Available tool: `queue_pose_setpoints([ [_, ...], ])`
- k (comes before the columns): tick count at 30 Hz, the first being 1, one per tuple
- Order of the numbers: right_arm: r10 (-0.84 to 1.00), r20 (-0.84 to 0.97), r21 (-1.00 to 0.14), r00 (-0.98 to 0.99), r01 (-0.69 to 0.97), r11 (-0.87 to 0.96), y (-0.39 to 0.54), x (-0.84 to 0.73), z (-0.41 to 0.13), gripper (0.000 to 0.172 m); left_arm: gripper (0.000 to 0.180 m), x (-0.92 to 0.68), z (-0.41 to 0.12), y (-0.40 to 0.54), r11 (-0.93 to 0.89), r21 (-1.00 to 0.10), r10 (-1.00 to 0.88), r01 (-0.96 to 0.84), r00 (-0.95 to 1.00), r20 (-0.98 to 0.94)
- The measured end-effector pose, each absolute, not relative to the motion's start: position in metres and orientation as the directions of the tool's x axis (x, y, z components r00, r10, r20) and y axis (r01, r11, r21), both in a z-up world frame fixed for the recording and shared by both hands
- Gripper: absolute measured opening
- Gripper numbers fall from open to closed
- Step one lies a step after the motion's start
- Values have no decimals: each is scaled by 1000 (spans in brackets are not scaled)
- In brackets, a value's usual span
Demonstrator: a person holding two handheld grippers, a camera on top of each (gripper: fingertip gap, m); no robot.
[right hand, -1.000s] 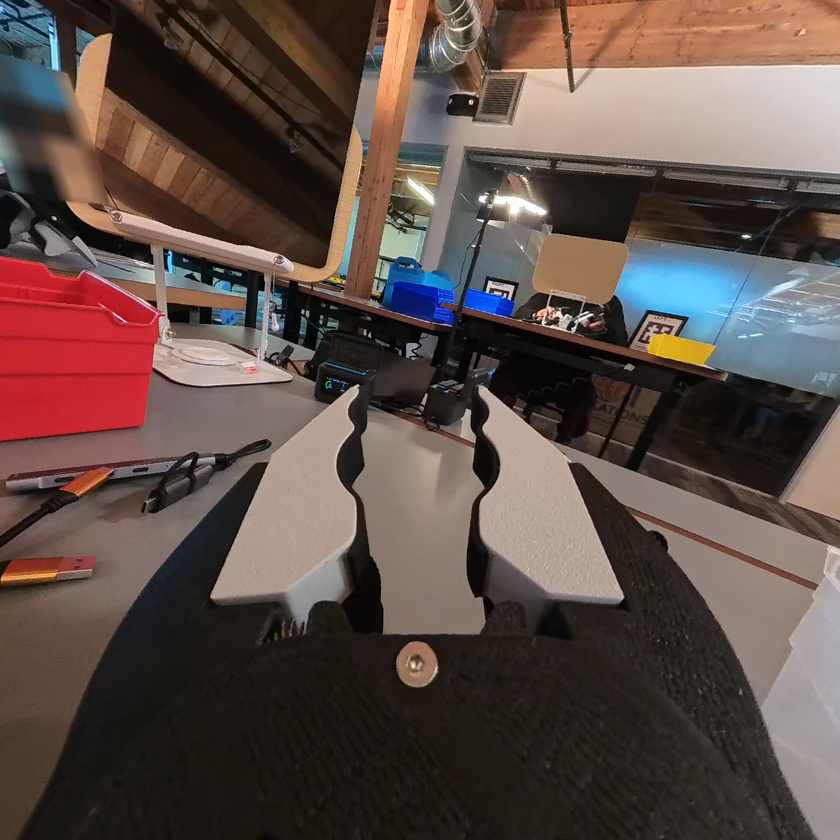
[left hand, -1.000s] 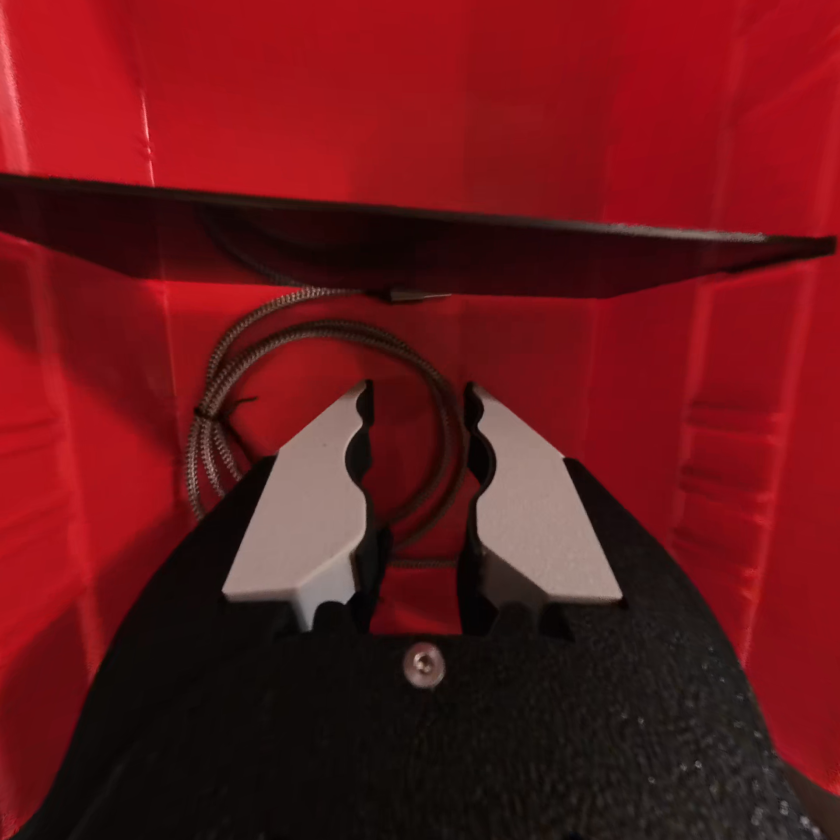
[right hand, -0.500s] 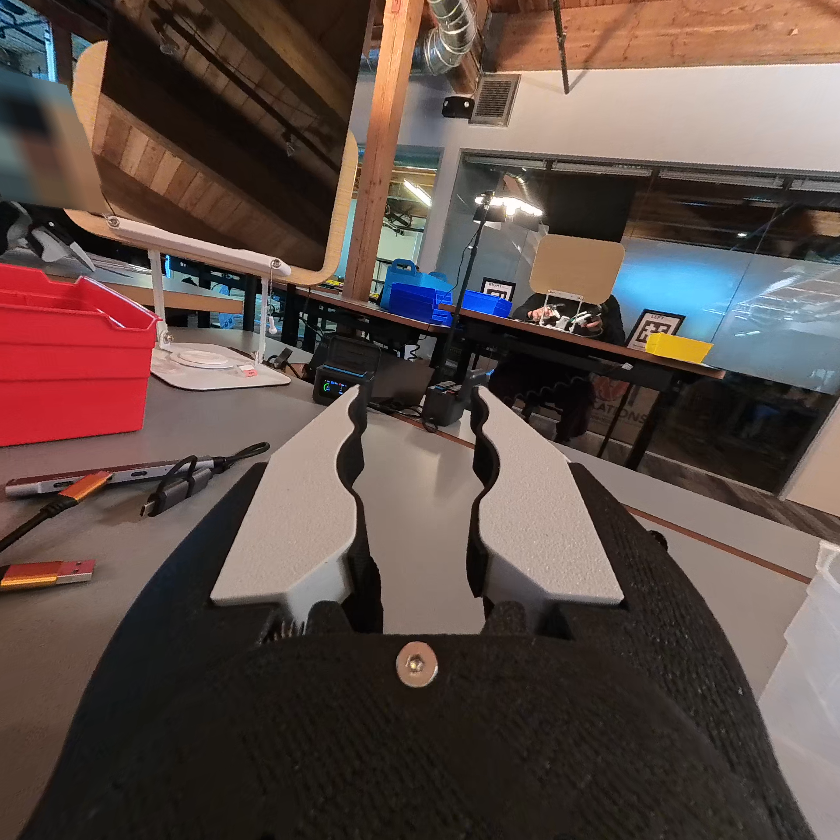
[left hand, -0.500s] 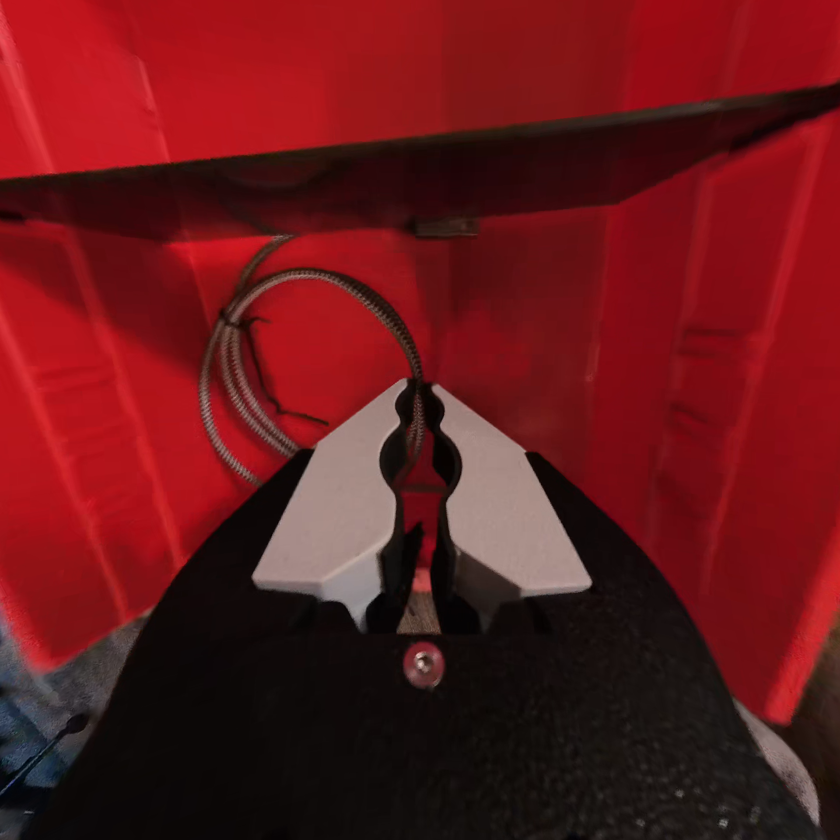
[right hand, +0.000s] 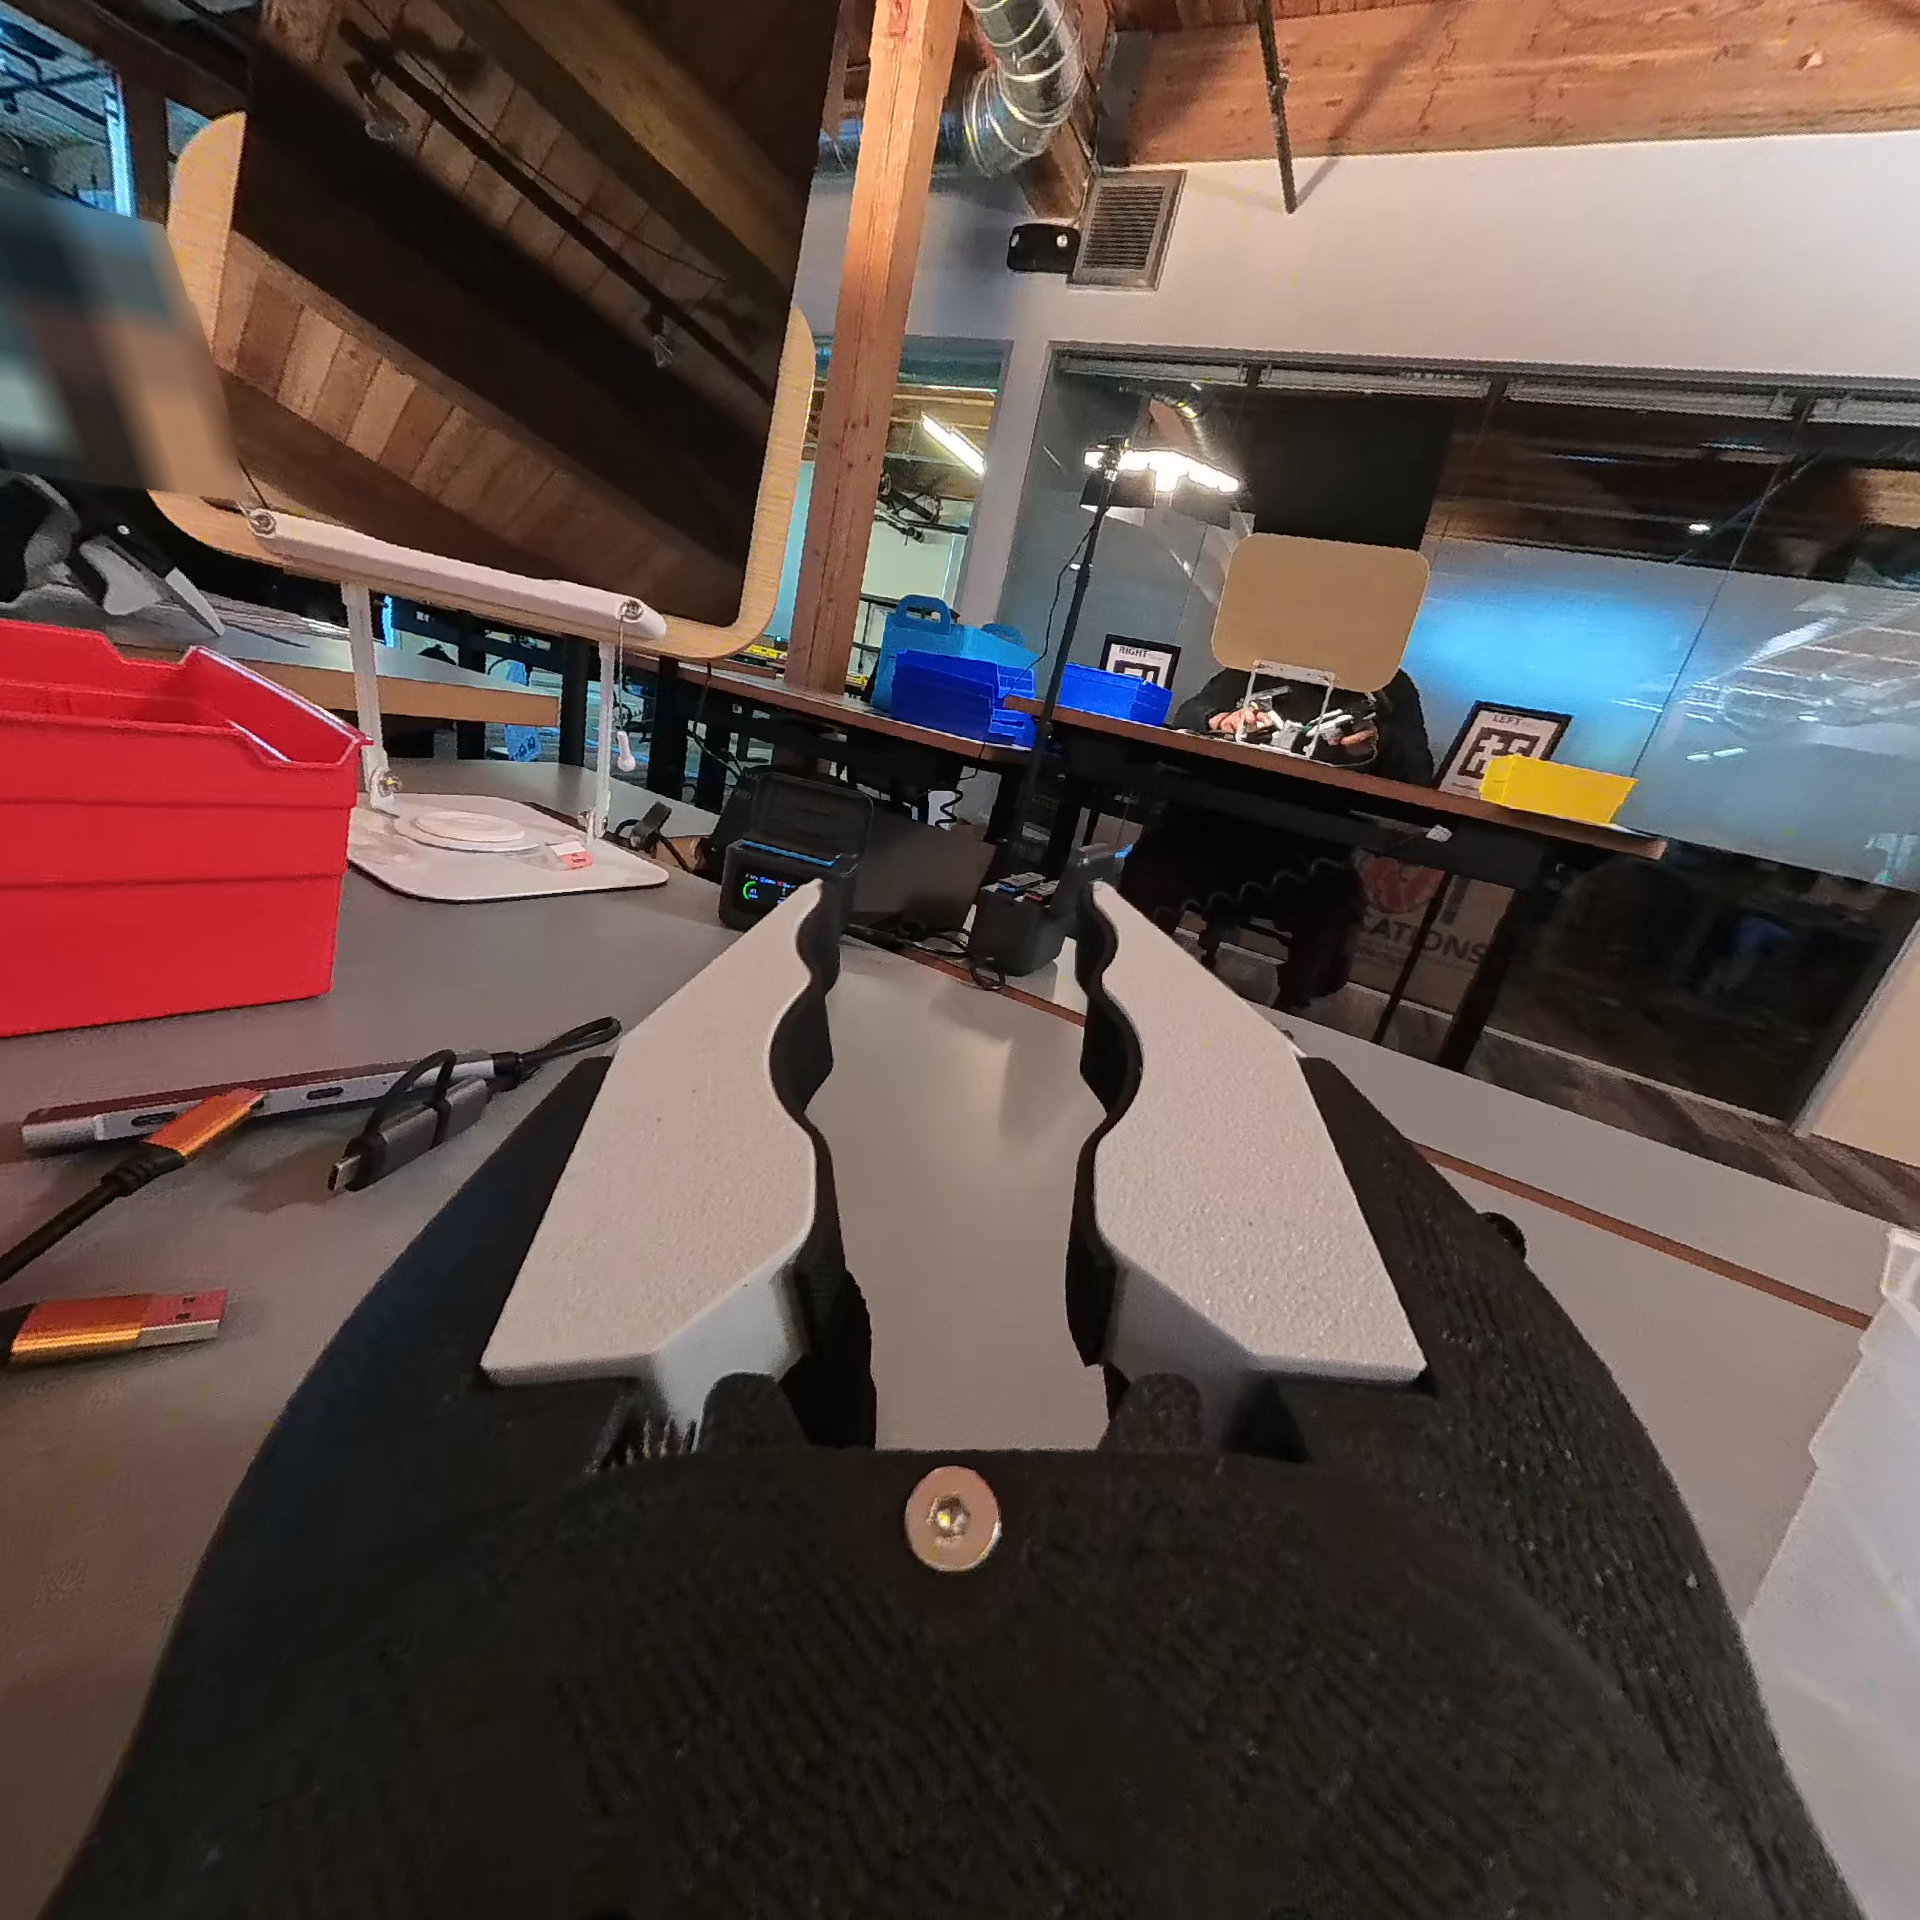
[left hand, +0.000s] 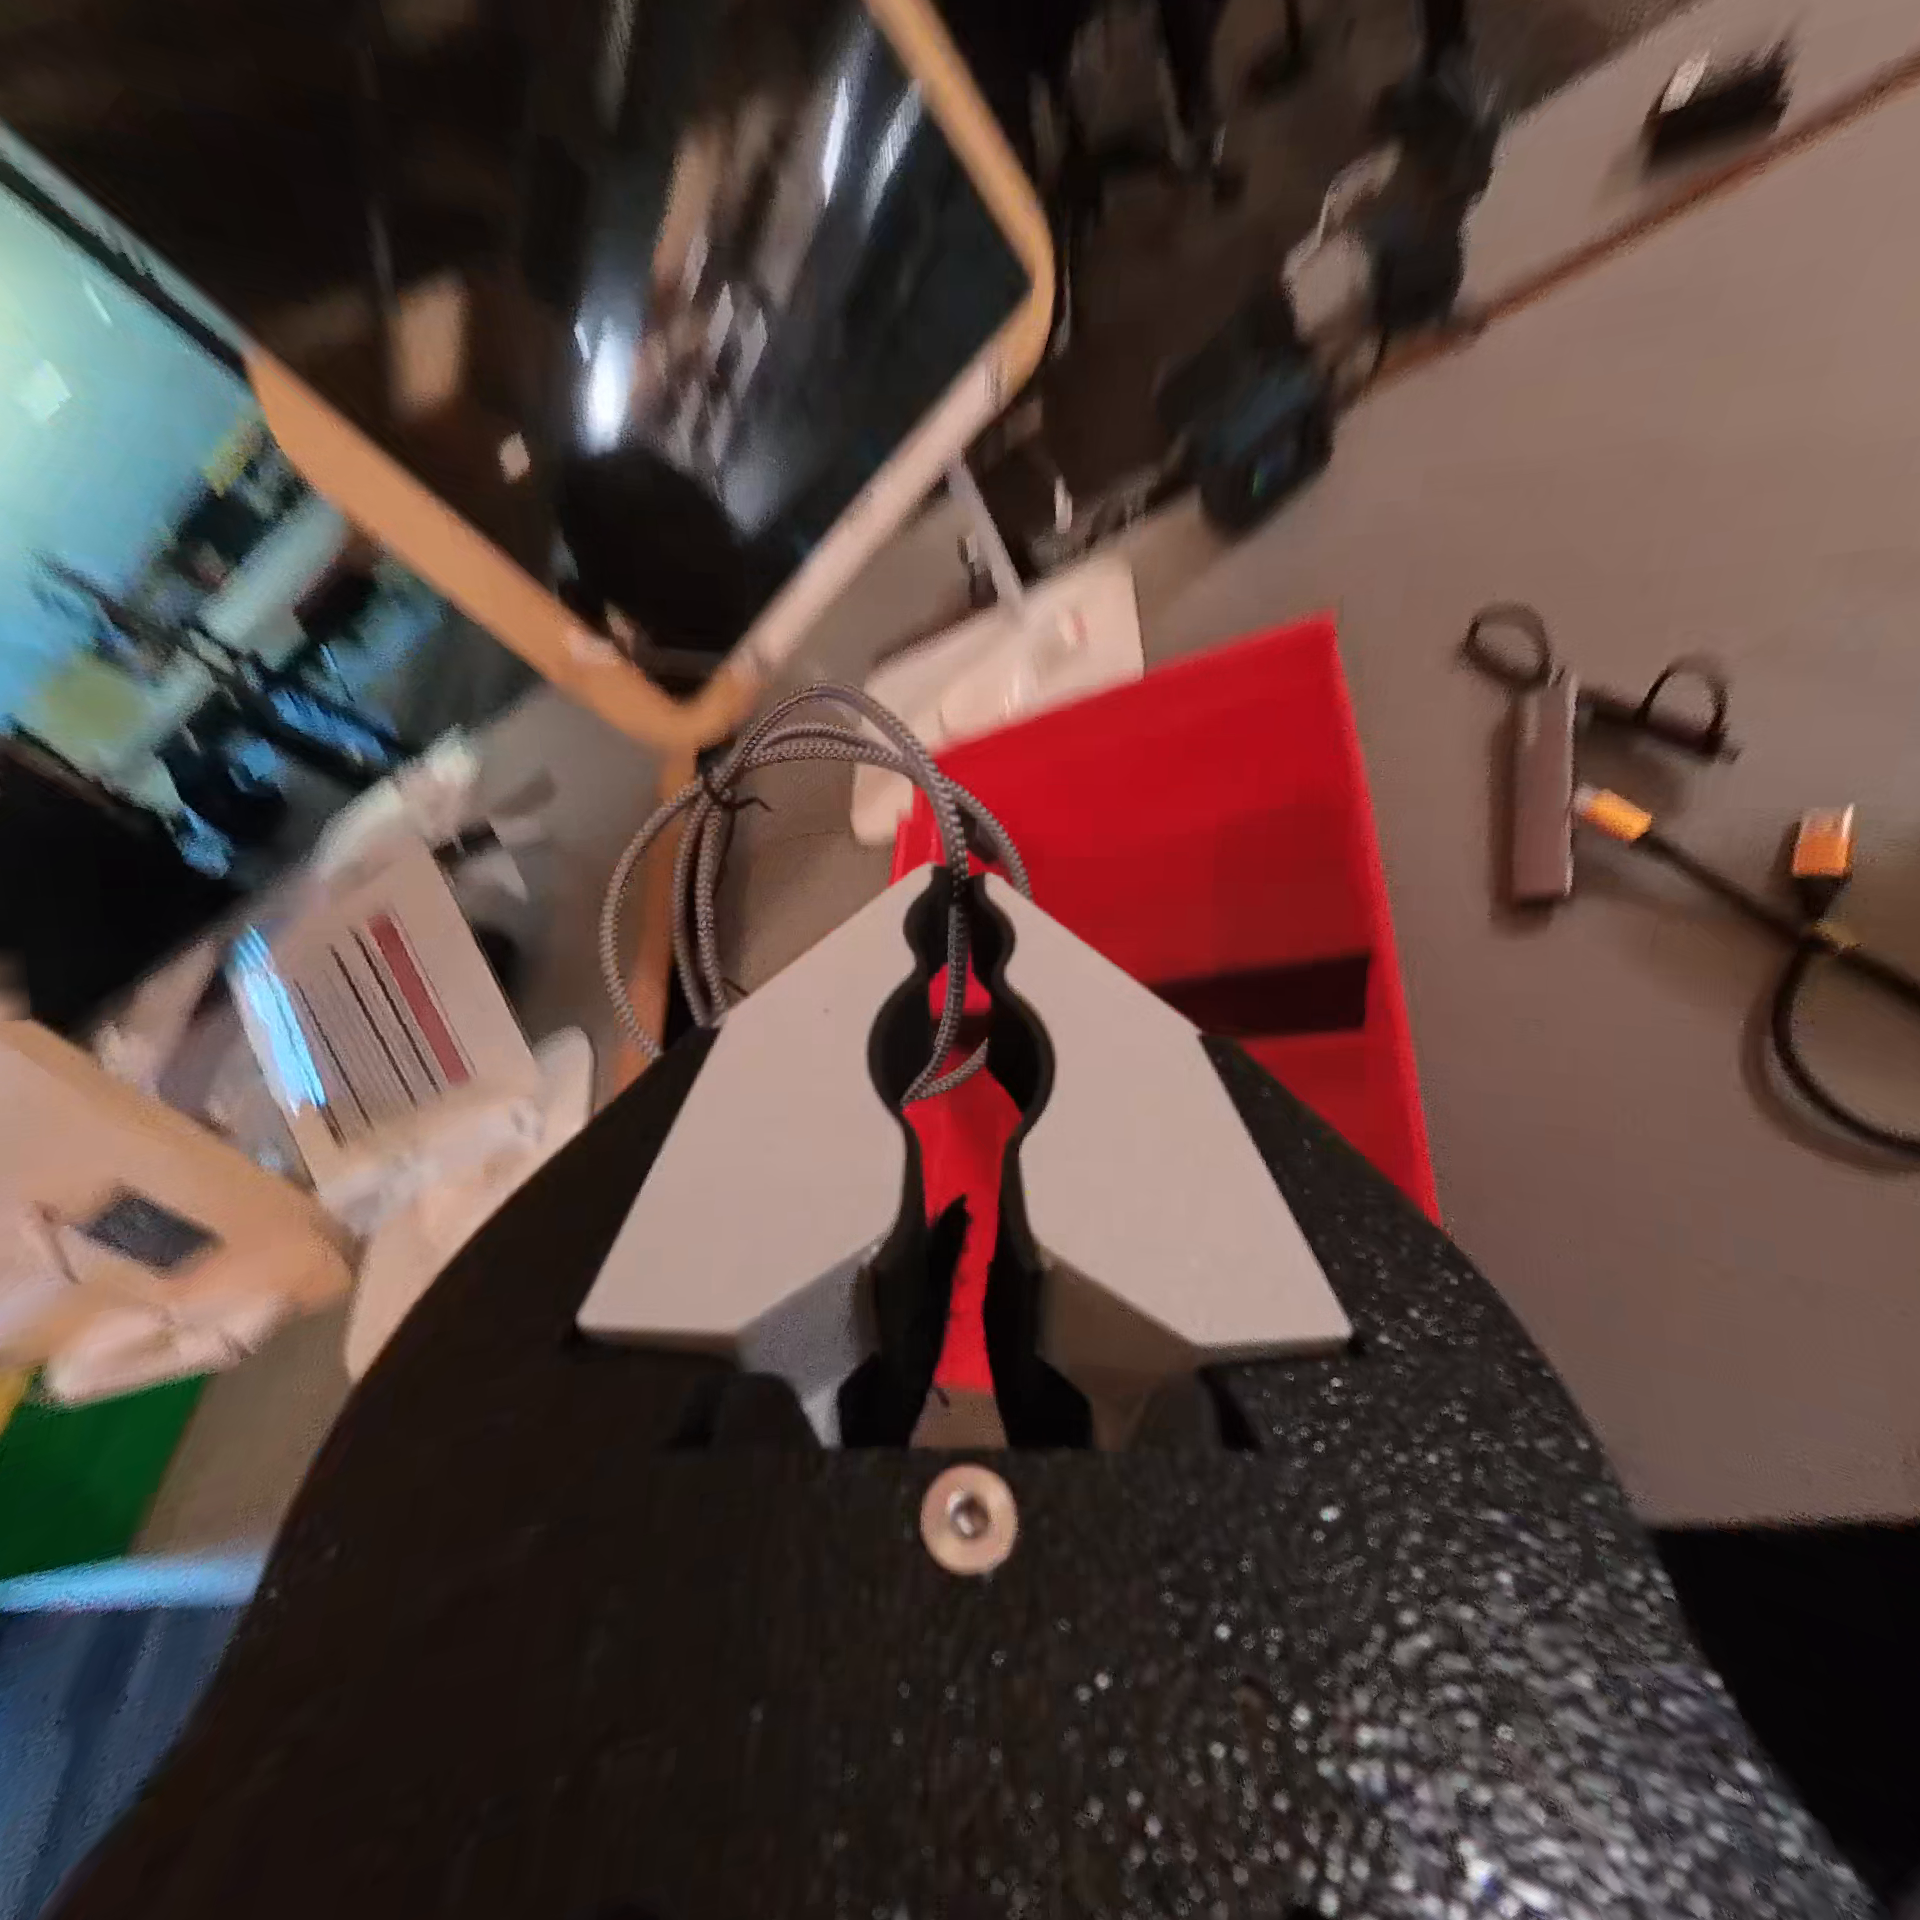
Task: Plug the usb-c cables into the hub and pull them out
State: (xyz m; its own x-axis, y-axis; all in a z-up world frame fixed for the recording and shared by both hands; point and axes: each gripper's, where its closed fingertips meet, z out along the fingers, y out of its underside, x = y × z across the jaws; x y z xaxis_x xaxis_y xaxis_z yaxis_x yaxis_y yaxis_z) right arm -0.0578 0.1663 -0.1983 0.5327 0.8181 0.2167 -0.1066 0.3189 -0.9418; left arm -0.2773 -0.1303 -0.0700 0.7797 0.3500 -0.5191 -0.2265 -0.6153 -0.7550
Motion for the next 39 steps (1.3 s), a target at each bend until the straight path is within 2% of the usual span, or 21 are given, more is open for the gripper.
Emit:
queue_pose_setpoints([
  [4,801,224,-937,555,-105,334,170,-53,-195,44,1,-219,-18,-81,-411,-785,218,-463,786,-578],
  [7,775,222,-931,592,-108,349,177,-45,-190,44,2,-165,-15,-31,-293,-791,53,-537,817,-574],
  [13,746,183,-929,640,-136,344,184,-36,-183,43,1,-113,-96,90,-289,-794,-218,-535,844,-490],
  [19,703,165,-930,692,-127,344,189,-26,-181,46,1,-100,-178,167,-348,-805,-315,-481,868,-383],
  [23,705,163,-930,690,-131,344,187,-24,-178,46,1,-98,-221,186,-425,-762,-337,-489,867,-369],
  [24,707,164,-930,688,-132,343,187,-24,-178,46,7,-99,-229,186,-451,-754,-335,-478,873,-353],
  [26,714,167,-929,680,-133,345,184,-28,-177,46,67,-109,-230,184,-459,-769,-269,-446,894,-358],
  [27,715,171,-928,678,-132,347,183,-29,-176,46,87,-114,-226,178,-455,-783,-237,-425,905,-353],
  [28,717,176,-927,674,-132,351,182,-29,-175,46,96,-121,-222,169,-450,-798,-208,-400,916,-342],
  [29,720,181,-925,670,-133,356,181,-30,-175,46,97,-126,-219,156,-452,-810,-192,-374,927,-321],
  [31,726,193,-921,661,-134,366,178,-32,-173,45,93,-138,-218,124,-471,-826,-165,-311,950,-264],
  [33,735,205,-919,647,-132,372,175,-34,-173,45,80,-147,-228,90,-500,-833,-144,-238,971,-191],
  [36,745,235,-914,624,-118,388,172,-40,-175,46,51,-164,-263,48,-596,-783,-95,-179,984,-153],
  [39,754,253,-912,606,-109,394,170,-44,-178,45,37,-182,-297,27,-676,-729,-16,-105,992,-129],
])
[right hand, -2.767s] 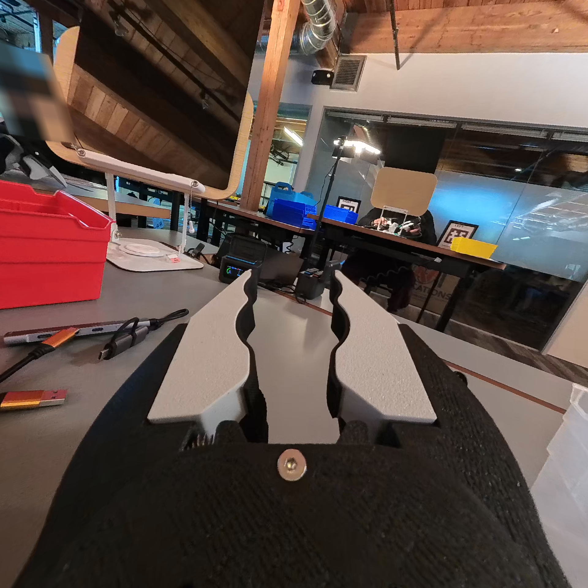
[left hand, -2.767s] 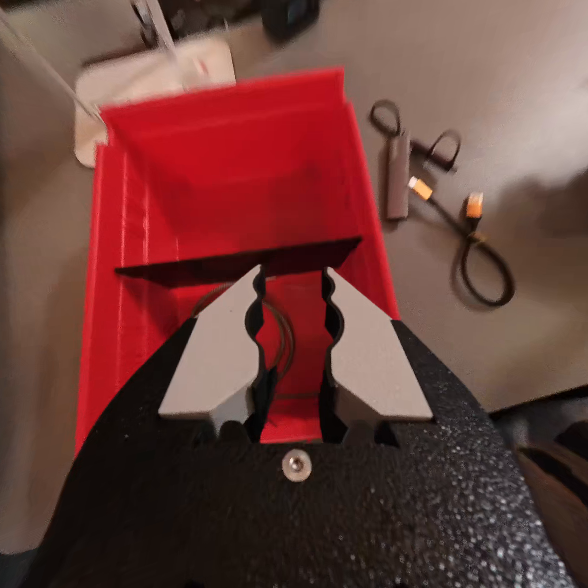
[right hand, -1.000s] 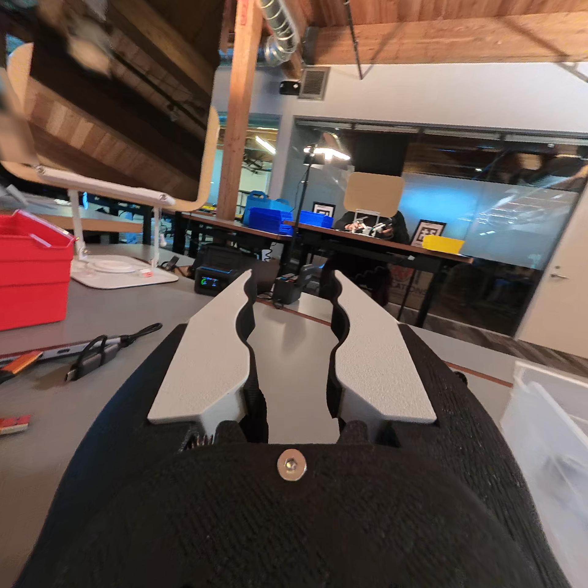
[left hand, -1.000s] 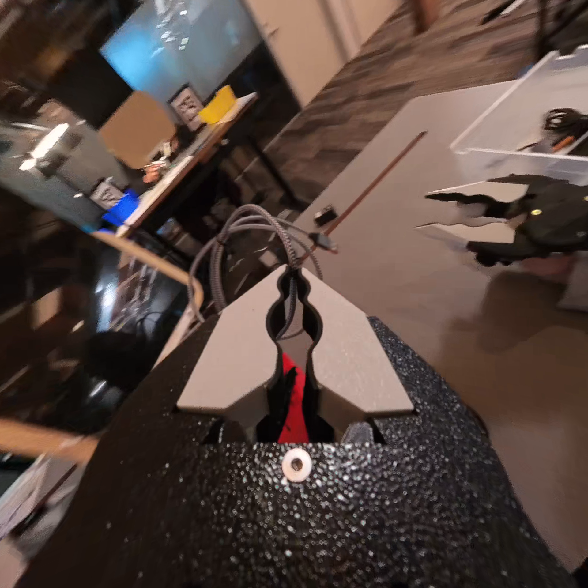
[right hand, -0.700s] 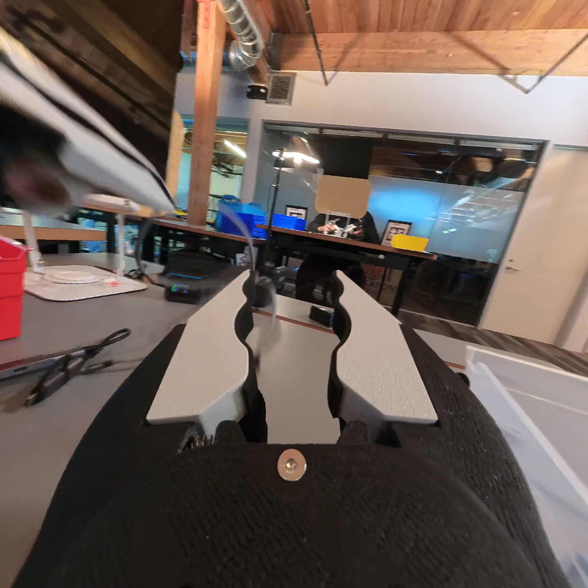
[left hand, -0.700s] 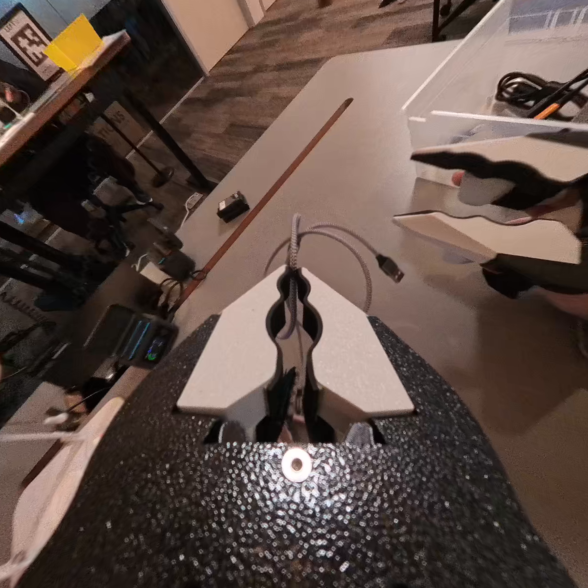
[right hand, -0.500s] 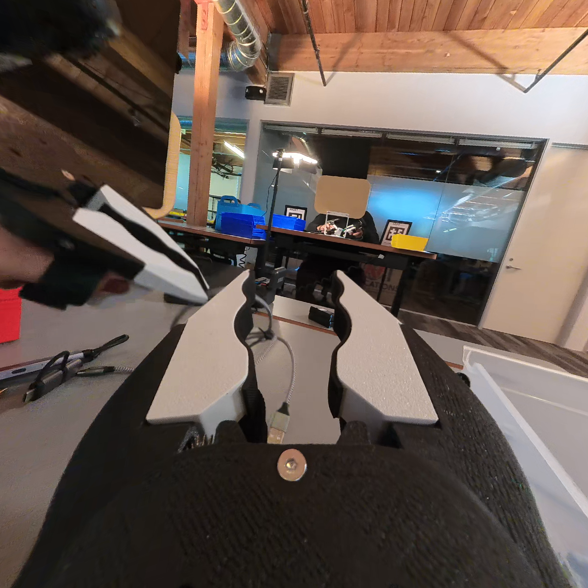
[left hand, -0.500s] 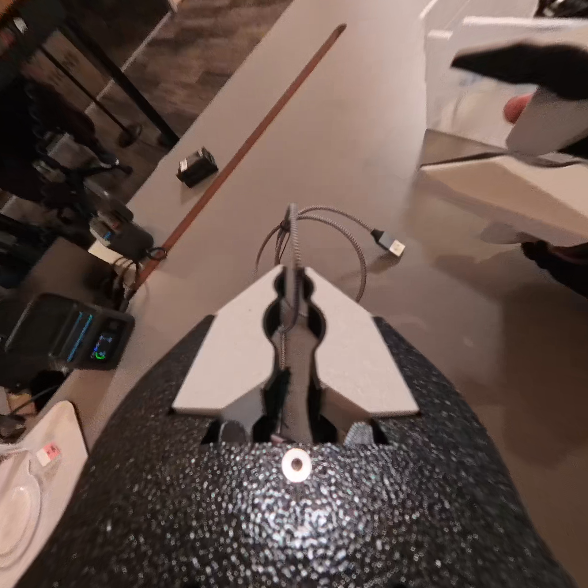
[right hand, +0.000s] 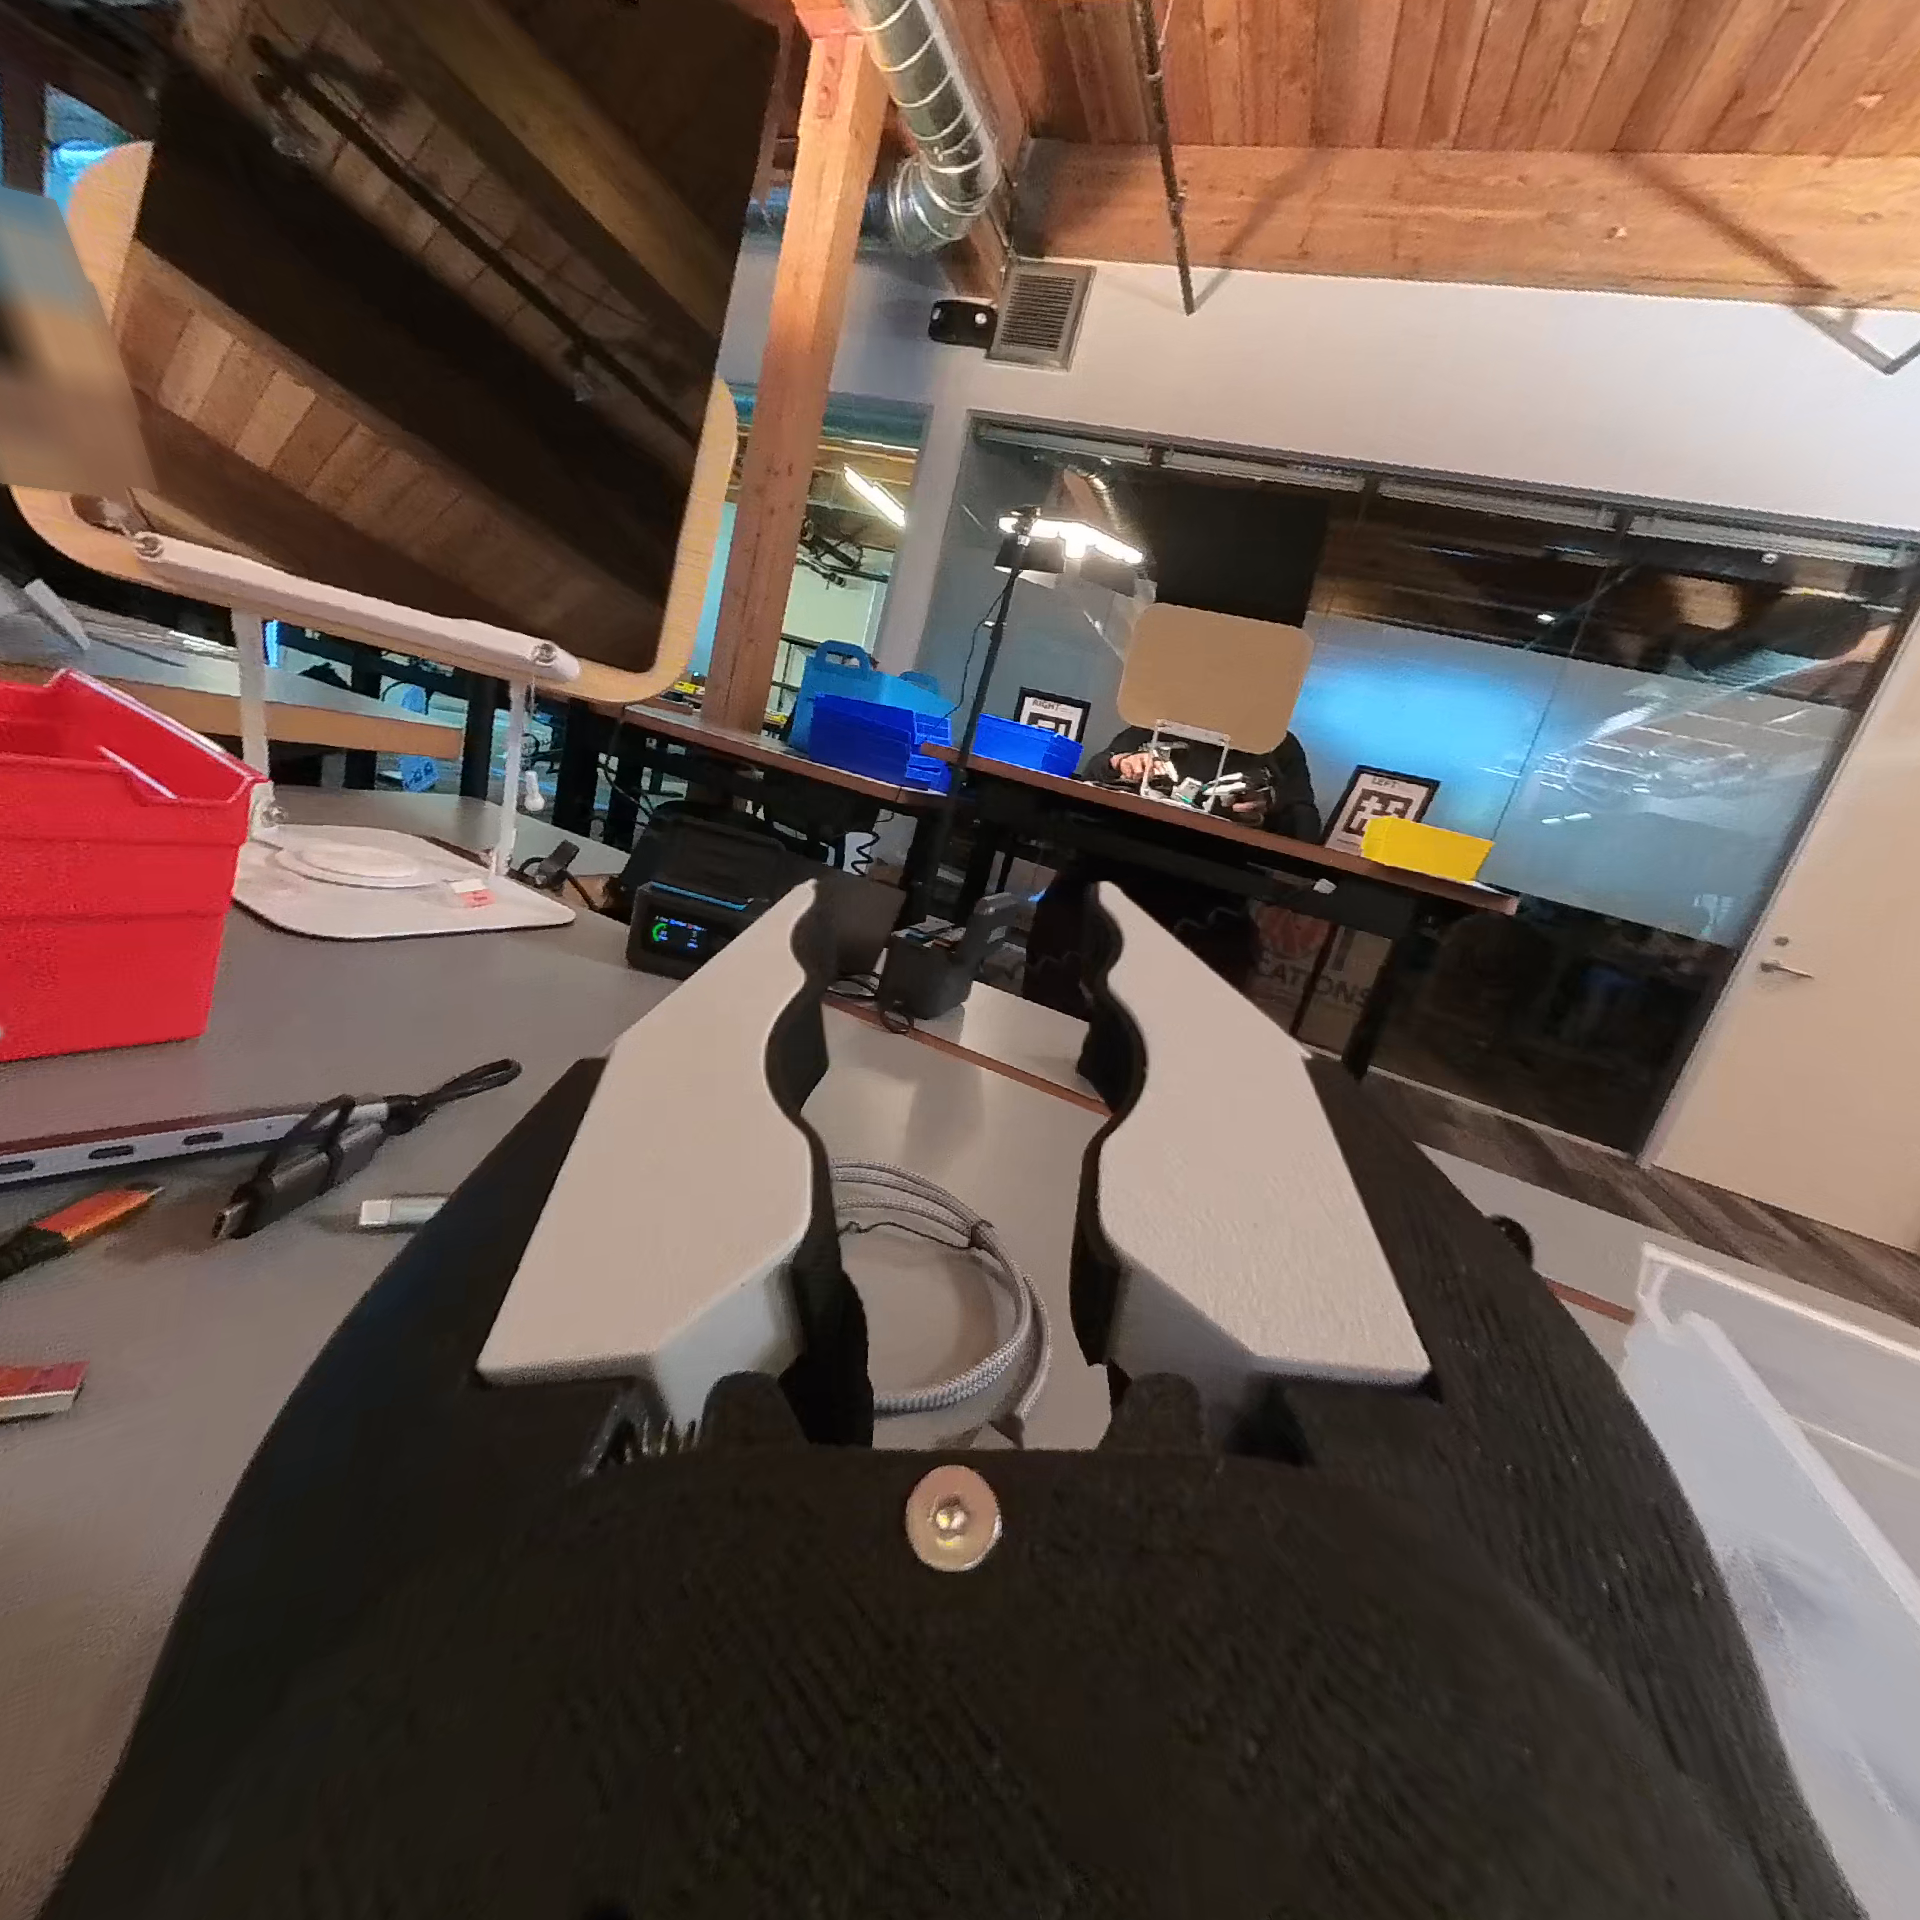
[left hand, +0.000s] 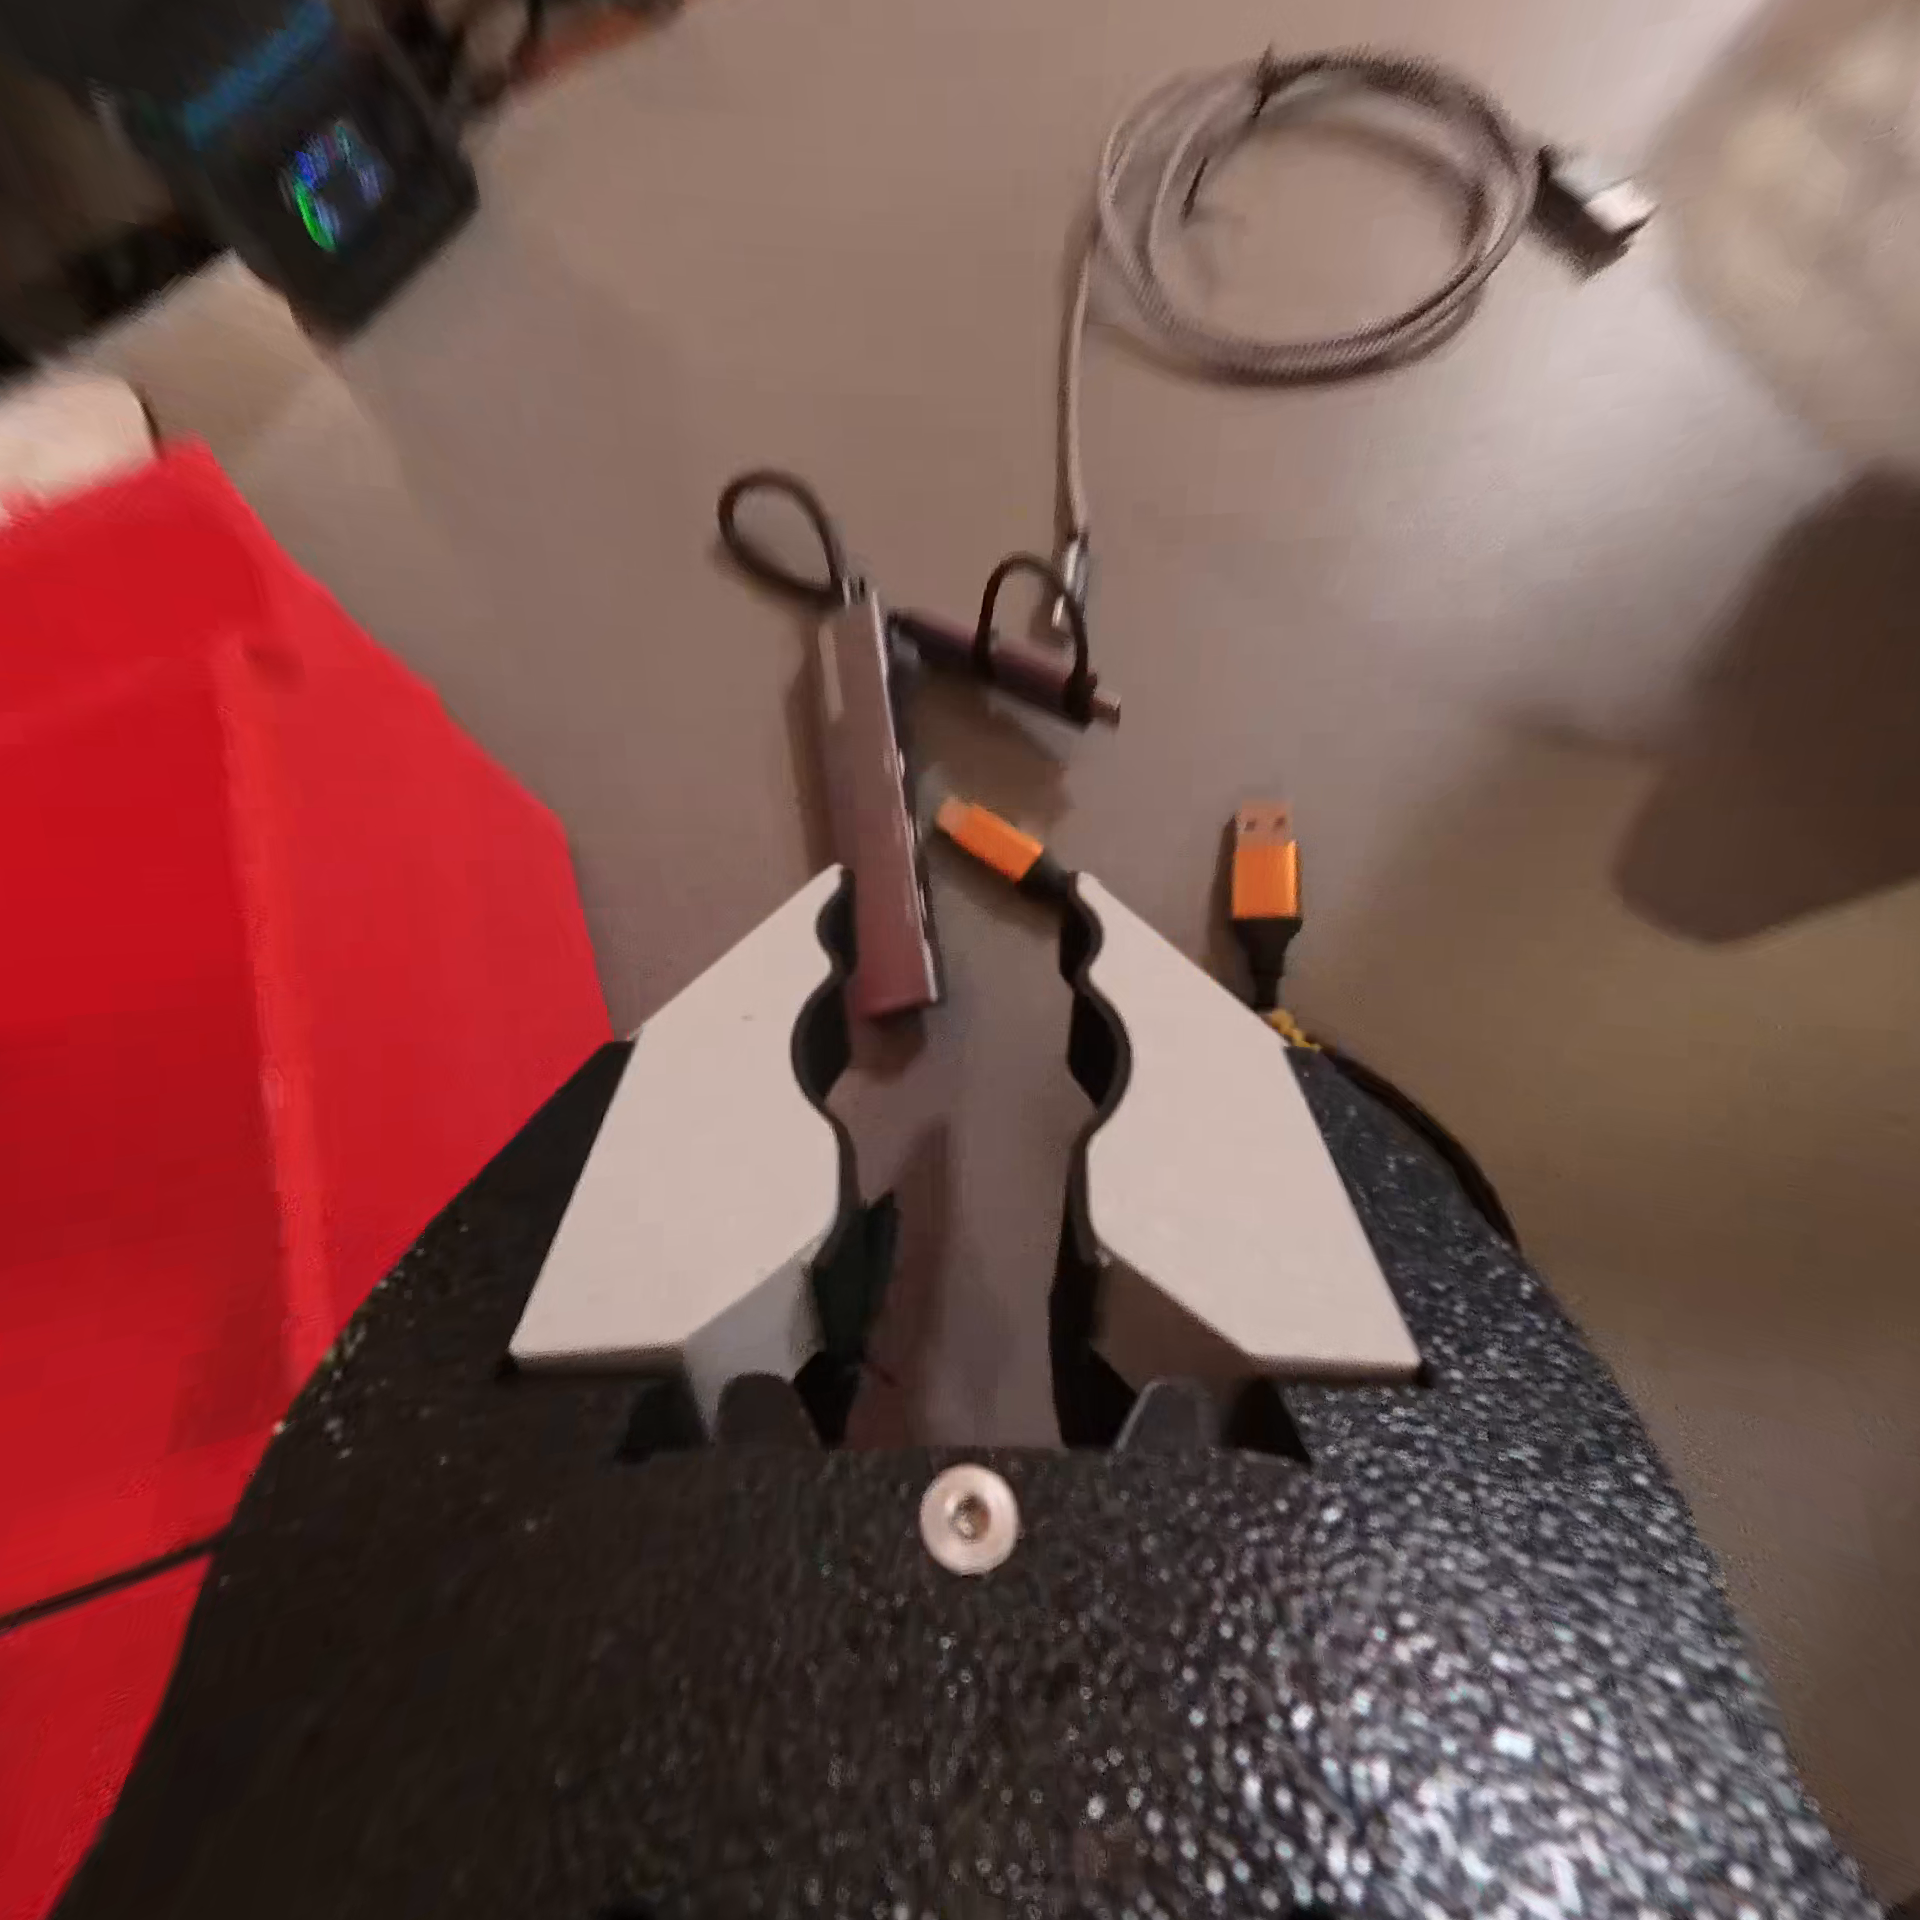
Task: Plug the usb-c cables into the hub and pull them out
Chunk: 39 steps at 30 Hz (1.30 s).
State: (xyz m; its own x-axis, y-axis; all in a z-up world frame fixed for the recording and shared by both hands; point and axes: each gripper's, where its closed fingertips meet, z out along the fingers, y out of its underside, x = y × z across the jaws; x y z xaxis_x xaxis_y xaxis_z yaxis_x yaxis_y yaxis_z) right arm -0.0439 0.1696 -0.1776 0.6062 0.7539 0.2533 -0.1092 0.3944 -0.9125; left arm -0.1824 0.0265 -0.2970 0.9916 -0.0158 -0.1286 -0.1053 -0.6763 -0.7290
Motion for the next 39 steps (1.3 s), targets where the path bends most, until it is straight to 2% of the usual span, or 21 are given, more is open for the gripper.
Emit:
queue_pose_setpoints([
  [4,772,272,-915,575,-94,393,167,-50,-181,46,43,-194,-328,16,-746,-665,73,-33,989,-132],
  [8,818,281,-913,502,-123,389,157,-59,-182,46,42,-199,-330,26,-723,-691,92,-24,987,-131],
  [9,830,286,-913,478,-125,387,154,-61,-183,47,39,-201,-330,28,-723,-691,96,-17,988,-125],
  [11,852,313,-911,419,-120,394,145,-68,-187,48,21,-200,-332,29,-733,-680,83,-8,991,-101],
  [13,849,392,-889,355,-91,449,129,-78,-192,49,20,-203,-330,28,-741,-672,84,-13,990,-111],
  [16,761,601,-787,244,10,617,93,-101,-209,49,20,-197,-313,28,-693,-720,78,-16,992,-98],
  [19,589,797,-602,129,96,793,61,-133,-226,47,19,-190,-297,25,-675,-737,54,-44,993,-108],
  [23,462,877,-435,-129,193,879,37,-167,-272,47,19,-176,-284,22,-659,-752,7,-26,999,-41],
  [26,362,912,-307,-194,261,915,41,-179,-291,45,19,-173,-277,18,-647,-762,0,-10,1000,-14],
  [29,294,944,-236,-151,314,920,52,-183,-289,39,20,-175,-272,14,-634,-773,0,-4,1000,-5],
  [31,301,943,-248,-144,300,921,49,-182,-285,36,20,-175,-270,11,-635,-773,-8,4,1000,11],
  [35,280,956,-251,-86,250,935,42,-179,-269,41,20,-173,-268,6,-652,-757,-10,29,999,47],
  [39,207,977,-193,-45,210,959,35,-173,-260,43,19,-163,-270,0,-705,-709,-58,-5,997,51],
])
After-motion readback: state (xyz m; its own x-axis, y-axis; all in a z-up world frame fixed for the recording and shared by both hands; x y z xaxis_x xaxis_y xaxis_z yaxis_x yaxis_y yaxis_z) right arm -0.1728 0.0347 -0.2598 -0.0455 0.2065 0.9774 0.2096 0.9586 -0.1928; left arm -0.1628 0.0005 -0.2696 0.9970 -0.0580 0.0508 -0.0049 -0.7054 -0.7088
